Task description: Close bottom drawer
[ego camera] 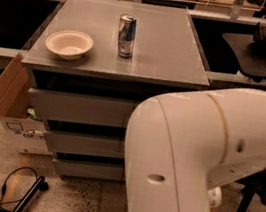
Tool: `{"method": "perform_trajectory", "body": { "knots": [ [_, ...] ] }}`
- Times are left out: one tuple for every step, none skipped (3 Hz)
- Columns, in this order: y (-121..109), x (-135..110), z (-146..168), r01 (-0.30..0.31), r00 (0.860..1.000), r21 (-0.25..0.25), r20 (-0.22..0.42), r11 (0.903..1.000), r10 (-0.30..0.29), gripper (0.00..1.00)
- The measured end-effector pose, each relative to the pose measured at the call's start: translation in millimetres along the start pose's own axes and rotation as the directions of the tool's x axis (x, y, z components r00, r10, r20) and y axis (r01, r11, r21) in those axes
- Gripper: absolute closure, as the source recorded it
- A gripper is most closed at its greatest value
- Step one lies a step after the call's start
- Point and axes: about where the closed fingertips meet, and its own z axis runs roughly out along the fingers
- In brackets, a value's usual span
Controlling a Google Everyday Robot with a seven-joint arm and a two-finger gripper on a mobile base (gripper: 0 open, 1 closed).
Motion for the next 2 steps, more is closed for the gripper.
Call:
{"method": "perform_trajectory", "body": {
  "knots": [
    [-24.1, 40.8, -80.0, -0.236, 0.972, 0.110, 0.012, 0.9655, 0.236, 1.00],
    [-14.0, 113.4, -169.6, -0.436, 0.900, 0.147, 0.044, 0.8879, 0.434, 1.00]
  ]
}}
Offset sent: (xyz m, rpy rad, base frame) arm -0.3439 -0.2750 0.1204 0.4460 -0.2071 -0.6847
